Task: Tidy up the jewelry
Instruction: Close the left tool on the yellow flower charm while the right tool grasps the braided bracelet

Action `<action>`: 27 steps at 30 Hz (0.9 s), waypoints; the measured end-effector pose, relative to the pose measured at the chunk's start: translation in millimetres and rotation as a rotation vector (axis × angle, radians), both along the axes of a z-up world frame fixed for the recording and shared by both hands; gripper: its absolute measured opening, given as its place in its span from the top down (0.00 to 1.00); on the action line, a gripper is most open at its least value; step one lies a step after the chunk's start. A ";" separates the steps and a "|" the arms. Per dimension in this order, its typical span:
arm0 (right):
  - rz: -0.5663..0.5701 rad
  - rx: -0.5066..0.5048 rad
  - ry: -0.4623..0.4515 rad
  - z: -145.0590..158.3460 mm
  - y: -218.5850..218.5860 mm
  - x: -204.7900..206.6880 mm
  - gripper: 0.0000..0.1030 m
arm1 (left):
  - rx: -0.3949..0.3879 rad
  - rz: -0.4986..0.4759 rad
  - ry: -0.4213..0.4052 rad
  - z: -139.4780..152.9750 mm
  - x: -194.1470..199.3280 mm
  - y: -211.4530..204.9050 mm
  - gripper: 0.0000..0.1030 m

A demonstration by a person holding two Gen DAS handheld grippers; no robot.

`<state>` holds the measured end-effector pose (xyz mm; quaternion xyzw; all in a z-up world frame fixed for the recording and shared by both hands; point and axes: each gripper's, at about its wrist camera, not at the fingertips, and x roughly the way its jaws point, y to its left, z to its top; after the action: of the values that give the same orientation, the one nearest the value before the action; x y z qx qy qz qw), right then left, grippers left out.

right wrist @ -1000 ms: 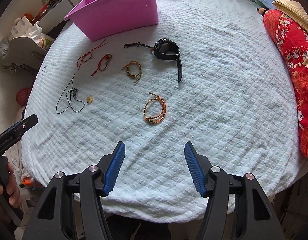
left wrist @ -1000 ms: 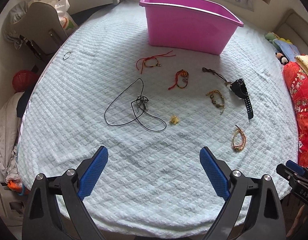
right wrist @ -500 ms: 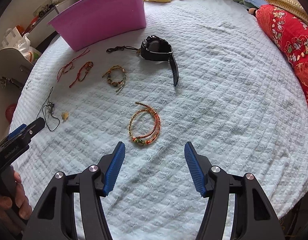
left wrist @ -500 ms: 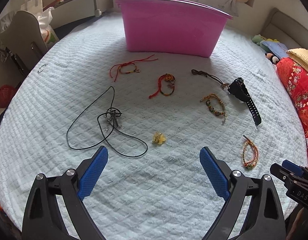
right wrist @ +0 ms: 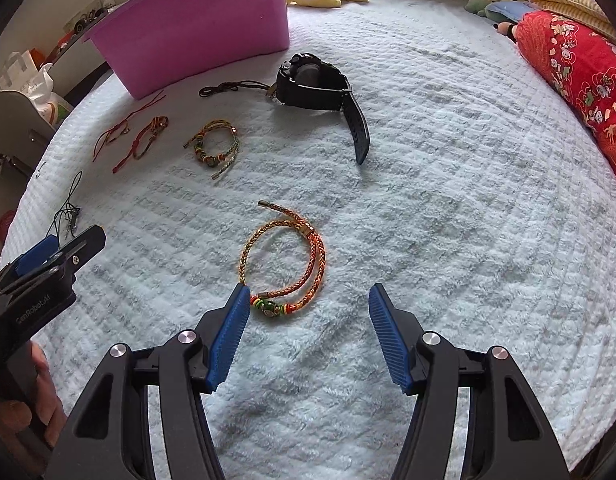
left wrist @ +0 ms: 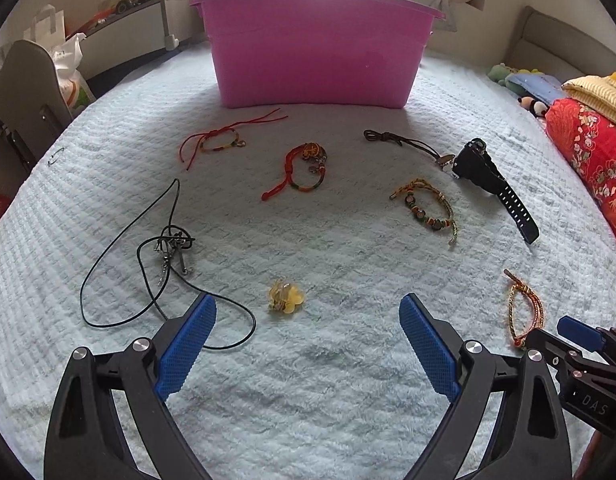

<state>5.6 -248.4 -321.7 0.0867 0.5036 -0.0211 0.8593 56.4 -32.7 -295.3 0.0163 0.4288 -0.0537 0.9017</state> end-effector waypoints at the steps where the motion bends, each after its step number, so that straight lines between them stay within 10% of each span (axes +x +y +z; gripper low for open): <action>1: 0.001 -0.002 -0.004 -1.2 -0.1 1.2 0.43 | -0.007 0.000 -0.003 -1.2 2.3 -0.7 0.12; 27: 0.022 -0.076 -0.047 -13.1 10.0 17.0 0.43 | -0.004 -0.057 0.013 -29.5 17.0 -15.8 0.12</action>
<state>22.5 -238.5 -334.8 0.0488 0.4832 -0.0287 0.8737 73.4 -48.4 -324.8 0.0266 0.4338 -0.0803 0.8970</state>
